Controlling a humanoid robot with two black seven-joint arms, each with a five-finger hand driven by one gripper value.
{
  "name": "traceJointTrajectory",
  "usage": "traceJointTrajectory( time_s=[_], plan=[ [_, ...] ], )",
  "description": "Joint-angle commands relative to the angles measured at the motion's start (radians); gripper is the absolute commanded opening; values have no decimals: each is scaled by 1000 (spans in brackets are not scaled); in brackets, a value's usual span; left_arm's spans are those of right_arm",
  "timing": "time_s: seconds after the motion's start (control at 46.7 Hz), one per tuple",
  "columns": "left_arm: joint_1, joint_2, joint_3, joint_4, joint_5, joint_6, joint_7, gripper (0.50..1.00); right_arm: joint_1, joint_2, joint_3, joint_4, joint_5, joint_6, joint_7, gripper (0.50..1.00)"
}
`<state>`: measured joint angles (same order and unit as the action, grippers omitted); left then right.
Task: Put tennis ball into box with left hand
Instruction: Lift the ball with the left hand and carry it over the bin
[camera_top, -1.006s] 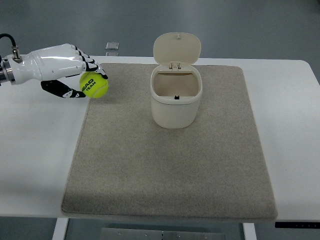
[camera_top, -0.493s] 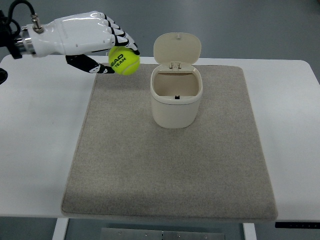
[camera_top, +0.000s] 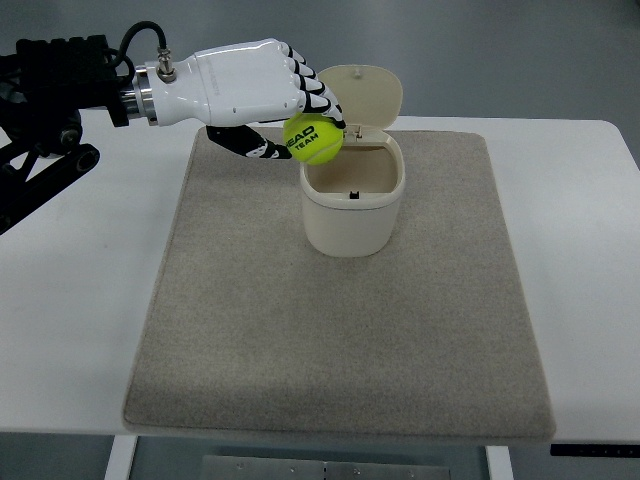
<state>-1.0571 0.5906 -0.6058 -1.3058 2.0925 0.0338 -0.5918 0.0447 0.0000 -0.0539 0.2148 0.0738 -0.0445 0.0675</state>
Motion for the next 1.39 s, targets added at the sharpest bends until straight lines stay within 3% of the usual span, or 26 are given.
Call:
traceJointTrajectory(
  time_s=[0.0,0.214,0.257,0.321,0.385,0.535,0.578,0.921,1.199,1.37],
  plan=[
    [-3,-34,1,26,0,0,0,500,0,0,0,0,1,0,0,903],
    [-4,-123,1,86,0,2,0,500,0,0,0,0,1,0,0,903],
    [-1,-132,1,92,0,2,0,578,0,0,0,0,1,0,0,903],
    [6,-144,3,95,1,2,0,647,0,0,0,0,0,0,0,903],
    [14,-156,3,102,0,2,0,790,0,0,0,0,0,0,0,903],
    [17,-161,1,102,-9,2,0,932,0,0,0,0,0,0,0,903],
    [17,-158,1,100,-12,2,0,951,0,0,0,0,0,0,0,903],
    [43,-57,20,66,-72,3,0,962,0,0,0,0,0,0,0,903],
    [48,149,103,34,-486,-5,0,992,0,0,0,0,0,0,0,903],
    [78,212,139,63,-791,-2,0,992,0,0,0,0,1,0,0,903]
  ],
)
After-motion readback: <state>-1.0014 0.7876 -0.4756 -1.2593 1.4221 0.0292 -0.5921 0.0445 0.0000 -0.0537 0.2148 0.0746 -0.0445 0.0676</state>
